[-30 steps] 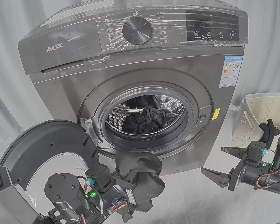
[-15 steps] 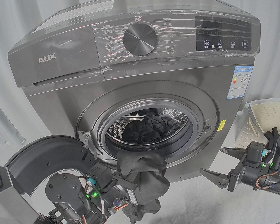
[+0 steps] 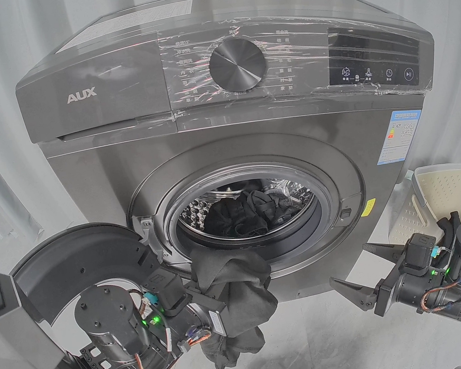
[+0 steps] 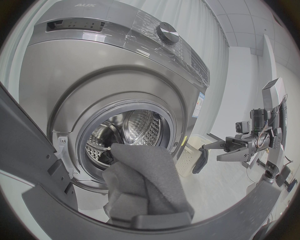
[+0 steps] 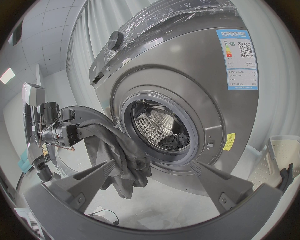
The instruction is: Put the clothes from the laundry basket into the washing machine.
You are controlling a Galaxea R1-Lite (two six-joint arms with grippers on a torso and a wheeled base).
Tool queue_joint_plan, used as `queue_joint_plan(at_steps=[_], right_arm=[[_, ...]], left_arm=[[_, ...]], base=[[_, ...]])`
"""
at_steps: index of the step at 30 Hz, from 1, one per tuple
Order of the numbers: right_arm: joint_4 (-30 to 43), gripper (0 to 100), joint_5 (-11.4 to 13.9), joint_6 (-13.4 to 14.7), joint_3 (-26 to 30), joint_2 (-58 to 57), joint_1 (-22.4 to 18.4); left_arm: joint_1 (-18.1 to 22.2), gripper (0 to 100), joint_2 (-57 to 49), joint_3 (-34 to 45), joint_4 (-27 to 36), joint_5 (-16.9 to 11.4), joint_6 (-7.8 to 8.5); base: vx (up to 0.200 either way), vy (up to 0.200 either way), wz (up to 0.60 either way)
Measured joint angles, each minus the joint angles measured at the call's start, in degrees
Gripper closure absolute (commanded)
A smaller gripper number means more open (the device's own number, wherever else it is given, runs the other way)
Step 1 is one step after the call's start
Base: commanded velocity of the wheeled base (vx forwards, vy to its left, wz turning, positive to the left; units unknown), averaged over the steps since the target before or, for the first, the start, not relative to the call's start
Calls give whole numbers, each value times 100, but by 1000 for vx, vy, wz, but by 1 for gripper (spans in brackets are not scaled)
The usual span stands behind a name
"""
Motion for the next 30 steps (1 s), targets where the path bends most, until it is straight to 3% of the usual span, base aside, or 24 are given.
queue_joint_plan(at_steps=[18, 26, 30], right_arm=[[0, 0, -5, -5, -7, -2, 9], [-2, 0, -27, -2, -33, -13, 99], [0, 0, -27, 4, -16, -11, 118]], left_arm=[[-94, 100, 102, -44, 2, 5, 49], [-207, 100, 541, -496, 0, -30, 62], [-87, 100, 924, -794, 2, -185, 33]], base=[[0, 0, 0], [0, 0, 0], [0, 0, 0]])
